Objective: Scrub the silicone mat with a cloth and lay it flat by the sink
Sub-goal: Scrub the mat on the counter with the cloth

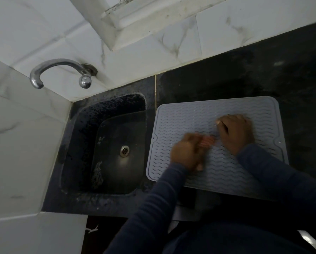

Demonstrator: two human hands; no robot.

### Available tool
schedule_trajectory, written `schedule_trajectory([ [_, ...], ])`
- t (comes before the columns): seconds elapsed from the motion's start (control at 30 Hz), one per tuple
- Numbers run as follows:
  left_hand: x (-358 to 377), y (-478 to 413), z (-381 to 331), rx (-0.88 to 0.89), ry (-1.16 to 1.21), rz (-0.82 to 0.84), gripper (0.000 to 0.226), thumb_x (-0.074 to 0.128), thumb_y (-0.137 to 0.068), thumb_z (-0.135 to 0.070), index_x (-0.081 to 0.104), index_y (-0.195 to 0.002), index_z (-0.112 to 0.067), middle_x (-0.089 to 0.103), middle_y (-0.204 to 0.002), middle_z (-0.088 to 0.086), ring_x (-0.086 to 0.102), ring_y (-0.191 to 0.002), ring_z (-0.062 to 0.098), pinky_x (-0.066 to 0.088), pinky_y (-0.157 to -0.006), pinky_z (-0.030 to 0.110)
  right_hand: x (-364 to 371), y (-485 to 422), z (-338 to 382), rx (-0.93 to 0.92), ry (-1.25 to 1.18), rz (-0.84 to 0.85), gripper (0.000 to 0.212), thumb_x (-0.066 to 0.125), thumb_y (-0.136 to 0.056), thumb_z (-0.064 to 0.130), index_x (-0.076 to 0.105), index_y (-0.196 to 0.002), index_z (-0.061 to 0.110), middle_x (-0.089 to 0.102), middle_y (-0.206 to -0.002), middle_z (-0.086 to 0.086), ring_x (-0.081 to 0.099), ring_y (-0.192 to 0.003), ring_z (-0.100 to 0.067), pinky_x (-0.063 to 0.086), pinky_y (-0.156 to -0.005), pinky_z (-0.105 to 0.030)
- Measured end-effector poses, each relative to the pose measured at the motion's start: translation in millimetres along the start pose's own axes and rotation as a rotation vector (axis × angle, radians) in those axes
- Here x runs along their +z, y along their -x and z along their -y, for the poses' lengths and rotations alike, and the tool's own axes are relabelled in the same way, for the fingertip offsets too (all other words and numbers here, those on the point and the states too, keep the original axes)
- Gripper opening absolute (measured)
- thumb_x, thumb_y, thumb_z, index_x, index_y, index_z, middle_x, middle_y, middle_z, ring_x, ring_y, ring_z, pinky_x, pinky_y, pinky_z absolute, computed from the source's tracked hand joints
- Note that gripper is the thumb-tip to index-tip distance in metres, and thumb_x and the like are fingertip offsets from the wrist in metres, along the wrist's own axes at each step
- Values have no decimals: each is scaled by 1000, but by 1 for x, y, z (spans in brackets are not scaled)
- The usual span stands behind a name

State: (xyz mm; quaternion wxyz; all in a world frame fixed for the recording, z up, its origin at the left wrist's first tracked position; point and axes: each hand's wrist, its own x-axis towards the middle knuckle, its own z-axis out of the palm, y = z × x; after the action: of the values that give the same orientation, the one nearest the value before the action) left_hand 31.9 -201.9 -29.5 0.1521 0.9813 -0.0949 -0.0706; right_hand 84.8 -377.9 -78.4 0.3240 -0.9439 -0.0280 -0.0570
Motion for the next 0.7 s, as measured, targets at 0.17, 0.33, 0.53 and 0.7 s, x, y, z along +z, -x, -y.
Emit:
schedule_trajectory([
  [0.17, 0, 2, 7, -69, 58, 11, 38, 48, -94, -46, 54, -128, -29, 54, -110, -7, 59, -85, 17, 51, -70, 27, -7, -13, 6, 40, 1, -20, 22, 48, -95, 27, 64, -84, 17, 57, -83, 0, 54, -93, -31, 33, -93, -46],
  [0.33, -30, 11, 114, -472, -9, -115, 45, 50, -87, -62, 60, -119, -32, 53, -114, 0, 62, -96, 28, 51, -82, 40, 5, -2, 0, -64, 102, 48, 42, 45, -90, 35, 60, -122, 12, 49, -136, -16, 34, -134, -33, 7, -117, -48],
  [0.53, -6, -3, 22, -103, 27, -94, 38, 49, -93, -48, 59, -121, -23, 53, -114, 1, 55, -89, 17, 48, -77, 31, 11, -11, 4, -14, 264, 143, 48, 31, -100, 38, 46, -139, 15, 35, -152, -14, 22, -144, -29, 5, -119, -50],
  [0.7, 21, -4, -31, 7, 1, 22, 36, 52, -93, -39, 61, -115, -12, 52, -120, 12, 60, -81, 35, 49, -66, 40, 12, -14, -3, -17, 235, 119, 46, 32, -97, 27, 48, -138, 14, 40, -149, -10, 24, -144, -27, 7, -119, -47],
])
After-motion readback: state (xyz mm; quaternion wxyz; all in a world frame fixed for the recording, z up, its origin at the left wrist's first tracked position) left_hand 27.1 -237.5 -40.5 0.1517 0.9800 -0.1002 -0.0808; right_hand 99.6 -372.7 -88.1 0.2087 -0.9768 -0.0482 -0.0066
